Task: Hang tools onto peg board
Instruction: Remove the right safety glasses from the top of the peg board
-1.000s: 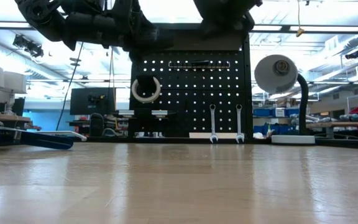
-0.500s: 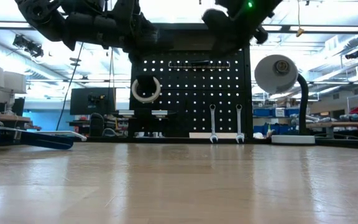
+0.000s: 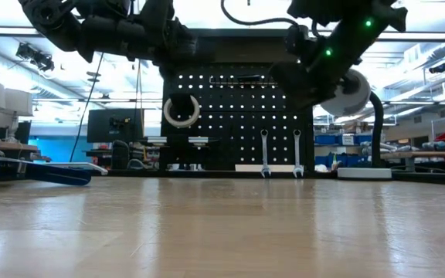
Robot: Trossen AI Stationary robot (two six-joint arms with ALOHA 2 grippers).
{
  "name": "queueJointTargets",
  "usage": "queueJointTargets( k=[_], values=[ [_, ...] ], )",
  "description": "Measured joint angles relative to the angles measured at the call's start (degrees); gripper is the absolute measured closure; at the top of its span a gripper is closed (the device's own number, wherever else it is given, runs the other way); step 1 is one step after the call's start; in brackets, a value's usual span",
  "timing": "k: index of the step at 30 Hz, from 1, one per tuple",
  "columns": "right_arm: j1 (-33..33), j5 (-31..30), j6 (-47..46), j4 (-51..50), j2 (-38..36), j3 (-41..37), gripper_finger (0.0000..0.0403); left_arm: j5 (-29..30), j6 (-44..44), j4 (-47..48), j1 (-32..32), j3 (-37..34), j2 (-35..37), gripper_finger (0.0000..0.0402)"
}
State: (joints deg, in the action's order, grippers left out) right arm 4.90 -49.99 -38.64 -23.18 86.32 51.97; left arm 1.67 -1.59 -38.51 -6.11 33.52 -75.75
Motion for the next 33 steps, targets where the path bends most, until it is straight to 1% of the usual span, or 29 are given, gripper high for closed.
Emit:
queueJointTargets(
  k=[4,10,13,15,18,22,24,27,29,30,33],
  values=[
    [-0.2,0.4,0.3,0.9,0.0,-0.3,0.0279,0.8,0.2,0.5,0.0,0.0,0.0,0.0287],
    [-1.6,0.3,1.2,1.4,0.0,-0.3,0.0278,1.5,3.1,0.2,0.0,0.0,0.0,0.0287],
    [-2.2,0.2,3.2,2.1,0.0,-0.2,0.0279,1.5,4.3,0.4,0.0,0.0,0.0,0.0287],
    [-2.2,0.2,5.3,2.3,0.0,0.7,0.0279,1.7,4.9,0.7,0.0,0.0,0.0,0.0287],
    [-2.1,0.2,7.7,2.6,0.0,2.7,0.0279,3.6,6.1,1.2,0.0,0.0,0.0,0.0287],
    [-1.7,0.1,11.6,2.7,0.0,4.9,0.0279,5.8,6.1,3.8,-0.4,0.0,0.0,0.0287],
    [-1.6,0.2,13.0,4.5,0.0,6.3,0.0279,6.0,6.3,5.2,-0.8,0.0,0.0,0.0287],
    [-1.1,2.0,19.5,9.9,0.0,9.6,0.0279,6.3,7.9,8.4,-1.5,0.0,0.0,0.0287],
    [-0.4,2.5,25.1,10.6,0.0,12.3,0.0279,7.7,8.5,9.5,-1.9,0.0,-0.1,0.0287],
    [-0.1,2.3,27.5,10.7,0.0,13.9,0.0279,8.2,8.5,9.7,-2.1,0.0,0.0,0.0287],
    [0.1,-1.2,31.3,9.8,-0.3,19.1,0.0279,9.1,8.5,9.7,-2.3,0.0,0.0,0.0287]
  ],
)
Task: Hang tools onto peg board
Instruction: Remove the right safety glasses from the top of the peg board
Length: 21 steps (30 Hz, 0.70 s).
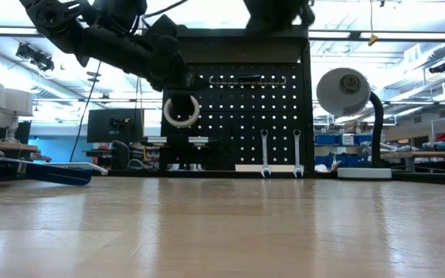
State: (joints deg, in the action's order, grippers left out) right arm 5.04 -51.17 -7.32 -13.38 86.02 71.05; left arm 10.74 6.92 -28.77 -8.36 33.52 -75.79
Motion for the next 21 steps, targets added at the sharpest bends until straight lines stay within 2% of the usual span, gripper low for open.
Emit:
queueJointTargets(
  k=[4,9,11,16,21],
  values=[
    [-2.2,-1.2,3.2,-2.0,-0.1,7.2,0.0279,-0.1,0.0,-0.2,0.1,0.0,0.0,0.0287],
    [-8.0,8.0,6.8,-7.6,-0.1,15.6,0.028,-0.1,-0.4,0.0,0.0,0.0,0.0,0.0287],
    [-10.7,14.7,7.4,-9.1,-0.1,18.6,0.028,-0.1,-1.0,-0.1,0.0,0.0,0.0,0.0287],
    [-17.2,36.9,6.9,-10.9,-0.1,25.4,0.028,-0.1,-1.1,-0.1,0.0,0.0,0.0,0.0287],
    [-24.8,54.8,6.9,-10.8,-0.1,30.9,0.0279,-0.1,-1.1,0.0,0.0,0.0,0.0,0.0287]
  ],
)
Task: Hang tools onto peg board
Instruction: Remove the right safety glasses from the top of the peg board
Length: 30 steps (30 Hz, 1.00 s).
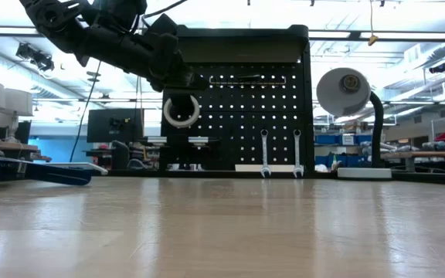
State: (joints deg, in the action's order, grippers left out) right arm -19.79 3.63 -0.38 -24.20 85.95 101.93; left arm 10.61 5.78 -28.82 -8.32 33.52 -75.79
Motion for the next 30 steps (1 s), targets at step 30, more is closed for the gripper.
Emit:
queueJointTargets(
  k=[30],
  values=[
    [-19.3,1.2,1.8,-13.1,14.1,32.1,0.0291,-0.2,0.0,-2.8,0.0,0.0,-0.1,0.0287]
  ],
)
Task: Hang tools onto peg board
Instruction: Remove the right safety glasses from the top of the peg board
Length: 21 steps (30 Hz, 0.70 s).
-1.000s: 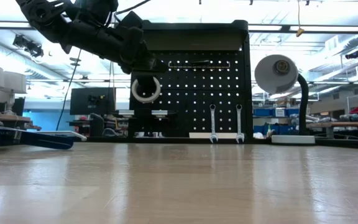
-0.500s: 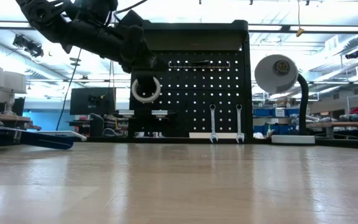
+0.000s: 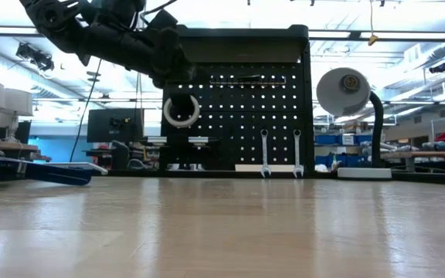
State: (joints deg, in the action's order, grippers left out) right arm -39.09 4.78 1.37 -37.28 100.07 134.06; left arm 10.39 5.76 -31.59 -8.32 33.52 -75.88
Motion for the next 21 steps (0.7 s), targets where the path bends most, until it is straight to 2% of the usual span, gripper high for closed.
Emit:
queueJointTargets(
  k=[5,12,16,21],
  values=[
    [-2.8,-4.7,3.3,-0.3,1.0,0.7,0.0291,-0.1,0.0,-0.9,0.0,0.0,-2.1,0.0287],
    [-6.6,-5.1,2.8,-10.3,1.3,0.7,0.0291,-0.1,0.1,-5.6,-0.3,0.0,-6.9,0.0287],
    [-7.4,-5.3,3.7,-15.8,1.3,0.7,0.0291,-0.1,-0.2,-8.5,-0.3,0.0,-7.3,0.0287],
    [-7.3,-6.5,5.9,-18.1,1.2,0.7,0.0291,-0.1,-0.3,-8.3,-0.3,0.0,-7.4,0.0287]
  ],
)
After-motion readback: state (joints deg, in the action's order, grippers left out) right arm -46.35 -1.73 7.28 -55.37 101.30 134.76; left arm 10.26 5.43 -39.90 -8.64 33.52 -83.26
